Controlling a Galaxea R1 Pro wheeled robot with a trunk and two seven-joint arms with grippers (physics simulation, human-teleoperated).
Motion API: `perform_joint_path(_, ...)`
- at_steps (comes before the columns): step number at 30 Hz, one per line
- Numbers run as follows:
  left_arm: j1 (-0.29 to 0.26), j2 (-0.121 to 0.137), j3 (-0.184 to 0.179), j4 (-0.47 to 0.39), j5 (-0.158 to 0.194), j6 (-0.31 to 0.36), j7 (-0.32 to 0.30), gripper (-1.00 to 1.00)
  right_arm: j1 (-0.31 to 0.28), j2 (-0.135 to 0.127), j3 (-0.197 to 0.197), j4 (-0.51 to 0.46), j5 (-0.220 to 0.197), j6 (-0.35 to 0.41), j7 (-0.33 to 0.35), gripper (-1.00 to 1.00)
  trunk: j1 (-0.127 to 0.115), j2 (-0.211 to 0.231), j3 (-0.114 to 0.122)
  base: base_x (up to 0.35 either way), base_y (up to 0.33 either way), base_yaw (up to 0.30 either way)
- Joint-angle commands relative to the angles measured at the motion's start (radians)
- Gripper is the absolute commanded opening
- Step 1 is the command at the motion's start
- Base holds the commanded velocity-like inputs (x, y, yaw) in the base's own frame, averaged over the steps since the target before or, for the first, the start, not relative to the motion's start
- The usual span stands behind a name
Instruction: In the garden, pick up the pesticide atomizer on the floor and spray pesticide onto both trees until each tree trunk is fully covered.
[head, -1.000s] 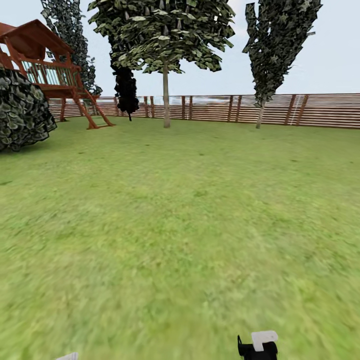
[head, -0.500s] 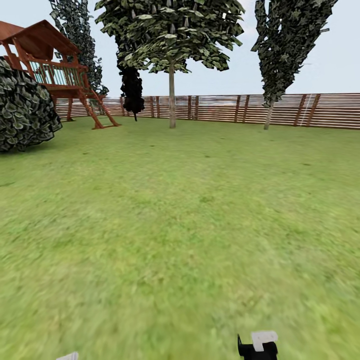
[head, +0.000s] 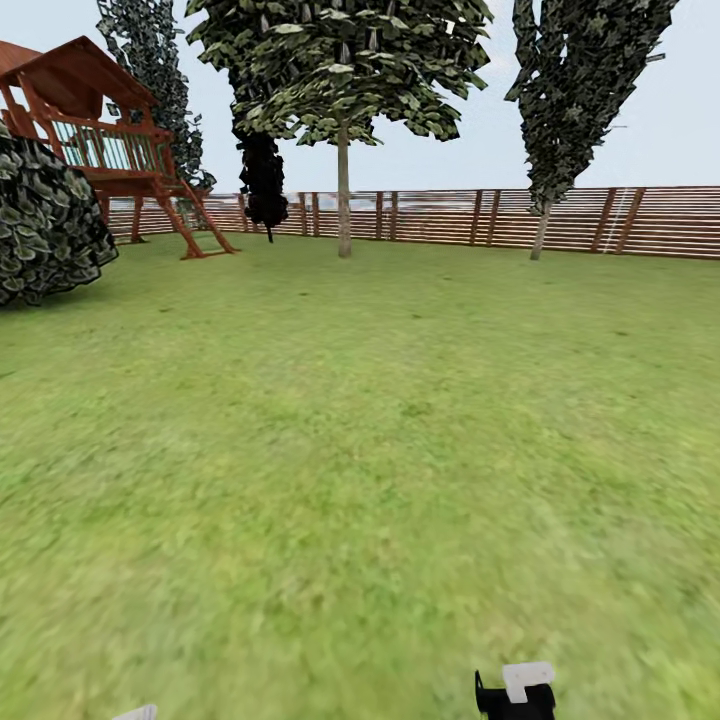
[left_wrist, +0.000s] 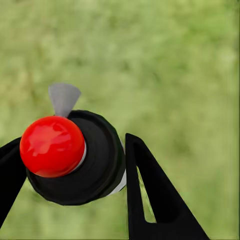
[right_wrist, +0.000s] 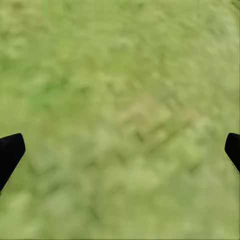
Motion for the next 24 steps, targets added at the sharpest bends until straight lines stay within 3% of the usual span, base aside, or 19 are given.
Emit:
perform_joint_path(1,0.0,0.0,0.0,0.0,0.0,0.0,0.0,-1.0,0.0,0.0,0.0,0.0,0.0,0.0,0.0,1.0,0.0,0.0,0.0,0.34,0.0,0.0)
perform_joint_path(24,0.0,0.0,0.0,0.0,0.001,0.0,0.0,-1.0,0.0,0.0,0.0,0.0,0.0,0.0,0.0,1.0,0.0,0.0,0.0,0.339,0.0,0.0)
